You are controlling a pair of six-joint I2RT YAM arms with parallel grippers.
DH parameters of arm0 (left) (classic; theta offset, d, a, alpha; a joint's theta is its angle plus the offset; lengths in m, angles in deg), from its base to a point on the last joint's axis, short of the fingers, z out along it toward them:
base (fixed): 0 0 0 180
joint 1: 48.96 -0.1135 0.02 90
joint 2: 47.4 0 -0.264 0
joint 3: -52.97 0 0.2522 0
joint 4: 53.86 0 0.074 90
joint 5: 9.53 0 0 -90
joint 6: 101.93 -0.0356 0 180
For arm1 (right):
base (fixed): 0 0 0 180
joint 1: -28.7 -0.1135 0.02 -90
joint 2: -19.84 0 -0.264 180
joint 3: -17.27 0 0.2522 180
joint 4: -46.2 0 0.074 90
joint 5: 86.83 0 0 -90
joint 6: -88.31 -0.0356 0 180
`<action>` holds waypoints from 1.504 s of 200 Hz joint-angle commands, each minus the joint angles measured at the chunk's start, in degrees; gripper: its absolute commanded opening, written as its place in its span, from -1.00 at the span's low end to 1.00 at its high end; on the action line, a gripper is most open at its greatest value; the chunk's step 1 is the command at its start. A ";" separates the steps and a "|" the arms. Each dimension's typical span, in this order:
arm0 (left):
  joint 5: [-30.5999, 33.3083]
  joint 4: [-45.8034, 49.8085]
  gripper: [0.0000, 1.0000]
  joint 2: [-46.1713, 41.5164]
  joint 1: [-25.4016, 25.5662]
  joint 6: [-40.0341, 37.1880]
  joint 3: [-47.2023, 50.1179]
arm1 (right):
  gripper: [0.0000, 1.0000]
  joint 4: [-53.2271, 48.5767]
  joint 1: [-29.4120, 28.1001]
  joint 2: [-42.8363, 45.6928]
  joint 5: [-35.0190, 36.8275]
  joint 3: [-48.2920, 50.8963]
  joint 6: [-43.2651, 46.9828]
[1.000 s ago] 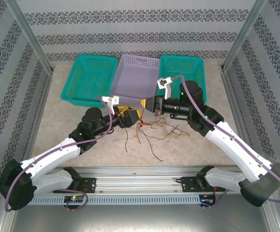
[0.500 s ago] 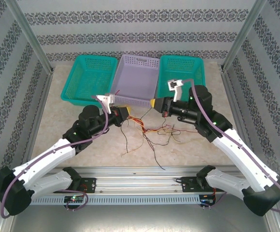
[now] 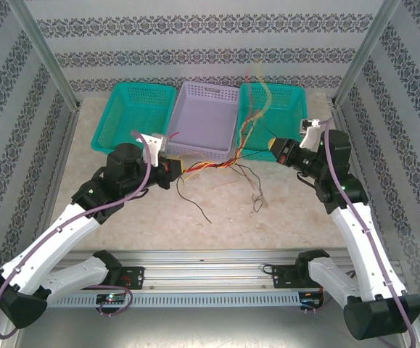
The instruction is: Untangle the cables
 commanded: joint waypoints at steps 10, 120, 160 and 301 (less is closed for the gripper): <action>-2.29 12.48 -1.00 0.01 -2.03 -6.82 0.83 | -1.00 -3.74 2.35 -1.45 7.59 -3.71 4.40; -8.41 11.93 -1.00 2.03 -2.33 -6.12 1.45 | 0.14 -1.39 -8.88 -2.24 2.07 -5.73 8.80; -7.97 8.25 -1.00 1.59 -2.37 -2.09 0.35 | 0.40 0.65 -23.92 -1.43 4.84 -3.63 17.29; -0.13 -4.89 -1.00 0.16 -2.51 15.98 4.33 | -0.12 17.70 -39.60 -14.39 9.78 6.25 19.06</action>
